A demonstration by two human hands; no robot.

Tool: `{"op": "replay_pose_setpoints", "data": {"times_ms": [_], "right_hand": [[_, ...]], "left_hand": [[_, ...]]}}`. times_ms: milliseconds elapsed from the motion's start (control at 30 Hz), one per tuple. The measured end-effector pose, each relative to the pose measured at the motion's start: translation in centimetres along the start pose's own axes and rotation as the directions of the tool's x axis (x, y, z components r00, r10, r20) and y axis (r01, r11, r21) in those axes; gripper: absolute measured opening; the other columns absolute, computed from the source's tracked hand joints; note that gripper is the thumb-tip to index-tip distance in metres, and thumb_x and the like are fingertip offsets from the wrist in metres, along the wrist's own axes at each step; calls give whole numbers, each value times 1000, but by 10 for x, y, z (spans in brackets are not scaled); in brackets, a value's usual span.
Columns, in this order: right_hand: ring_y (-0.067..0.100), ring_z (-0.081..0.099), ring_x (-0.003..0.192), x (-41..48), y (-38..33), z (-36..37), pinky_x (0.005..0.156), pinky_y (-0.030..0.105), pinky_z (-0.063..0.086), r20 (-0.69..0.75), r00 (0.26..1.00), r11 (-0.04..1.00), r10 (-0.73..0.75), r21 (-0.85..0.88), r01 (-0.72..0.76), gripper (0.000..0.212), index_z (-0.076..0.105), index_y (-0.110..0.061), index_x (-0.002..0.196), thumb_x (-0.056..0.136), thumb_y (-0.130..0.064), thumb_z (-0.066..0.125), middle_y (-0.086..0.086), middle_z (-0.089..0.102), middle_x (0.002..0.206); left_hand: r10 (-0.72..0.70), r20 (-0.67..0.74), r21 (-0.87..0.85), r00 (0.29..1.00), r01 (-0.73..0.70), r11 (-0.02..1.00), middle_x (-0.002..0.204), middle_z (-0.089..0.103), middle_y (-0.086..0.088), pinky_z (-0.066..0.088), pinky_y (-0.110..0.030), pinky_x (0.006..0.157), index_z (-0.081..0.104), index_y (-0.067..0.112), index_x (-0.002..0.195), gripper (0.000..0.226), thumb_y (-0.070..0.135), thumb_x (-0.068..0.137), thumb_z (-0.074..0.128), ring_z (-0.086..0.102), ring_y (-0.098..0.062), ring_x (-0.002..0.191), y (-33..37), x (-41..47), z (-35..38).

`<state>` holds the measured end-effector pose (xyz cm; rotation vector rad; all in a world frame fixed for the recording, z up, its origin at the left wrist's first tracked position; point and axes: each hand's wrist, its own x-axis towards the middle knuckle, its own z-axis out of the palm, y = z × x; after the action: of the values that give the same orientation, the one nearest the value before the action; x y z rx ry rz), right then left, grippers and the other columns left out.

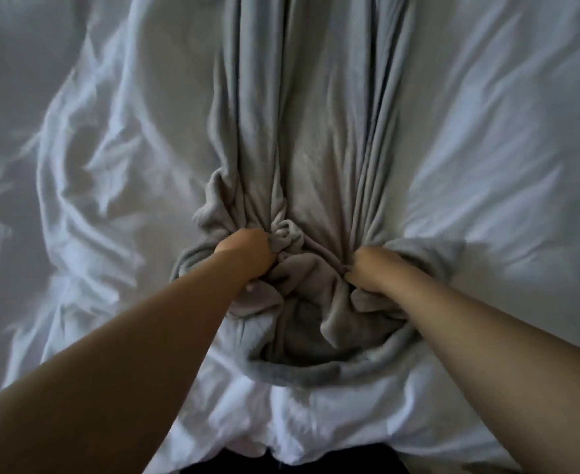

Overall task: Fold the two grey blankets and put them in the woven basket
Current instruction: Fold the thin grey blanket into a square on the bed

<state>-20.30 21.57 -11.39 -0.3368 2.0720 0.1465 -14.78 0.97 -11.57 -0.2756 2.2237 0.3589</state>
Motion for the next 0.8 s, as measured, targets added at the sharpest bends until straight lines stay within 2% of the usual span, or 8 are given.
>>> {"op": "replay_pose_setpoints", "data": {"times_ms": [100, 233, 367, 433, 500, 600, 700, 800], "right_hand": [[25, 60, 101, -42, -2, 37, 91, 33, 44, 507, 862, 998, 27, -68, 8, 40, 65, -7, 116, 89, -33, 52, 10, 66, 115], [25, 54, 122, -122, -7, 85, 94, 33, 40, 522, 852, 977, 38, -200, 79, 47, 62, -16, 124, 90, -45, 51, 6, 59, 132], [20, 59, 73, -173, -10, -42, 66, 25, 41, 338, 941, 936, 12, 328, -130, 27, 63, -12, 80, 86, -38, 56, 5, 65, 90], [25, 61, 74, -228, -1, -188, 66, 30, 45, -158, 986, 776, 56, 628, 57, 29, 62, -11, 75, 91, -35, 57, 12, 66, 87], [24, 62, 73, -332, 12, -330, 61, 24, 47, -734, 652, 597, 187, 612, 519, 20, 61, -9, 83, 90, -27, 60, 8, 67, 76], [12, 62, 72, -501, 31, -444, 65, 20, 48, -935, -10, 409, 355, 146, 901, 15, 64, -11, 102, 89, -18, 64, 0, 66, 81], [24, 56, 115, -586, 53, -467, 96, 34, 46, -898, -221, 488, 381, -7, 873, 48, 50, -16, 136, 89, -19, 62, 11, 56, 130], [27, 54, 112, -610, 71, -452, 93, 35, 42, -889, -253, 557, 381, 3, 830, 39, 52, -11, 131, 92, -16, 54, 14, 55, 131]], "left_hand": [[-17, 316, 125, 949, -23, 992, 133, 56, -13, 38, -33, 93, 58, 10, 127, 55, 50, 96, 37, 53, -29, 119, 2, -41, 7], [-108, 521, 43, 847, 100, 994, 133, 56, -10, 38, -23, 77, 60, 12, 125, 51, 46, 88, 51, 56, -24, 104, 5, -102, 19], [-168, 87, -486, 982, 189, 853, 123, 62, -16, 50, -22, 69, 61, 5, 120, 42, 34, 90, 54, 64, -27, 97, 20, -145, -105], [-220, -311, -712, 924, -73, 699, 99, 66, -21, 51, -23, 61, 66, 1, 100, 31, 29, 91, 56, 68, -27, 81, 36, -185, -243], [-298, -624, -755, 722, -459, 469, 75, 59, -16, 53, -25, 58, 61, 6, 77, 24, 28, 89, 62, 66, -23, 64, 53, -272, -383], [-362, -906, -387, 221, -782, 489, 85, 63, -8, 54, -38, 74, 58, 16, 95, 27, 34, 79, 70, 62, -26, 77, 68, -419, -506], [-346, -933, -134, -98, -799, 586, 92, 66, -14, 52, -42, 78, 59, 15, 103, 26, 30, 82, 63, 62, -31, 85, 66, -509, -540], [-379, -914, -137, -143, -771, 622, 89, 66, -20, 53, -45, 80, 61, 4, 92, 29, 31, 90, 49, 63, -38, 88, 61, -544, -535]]}}
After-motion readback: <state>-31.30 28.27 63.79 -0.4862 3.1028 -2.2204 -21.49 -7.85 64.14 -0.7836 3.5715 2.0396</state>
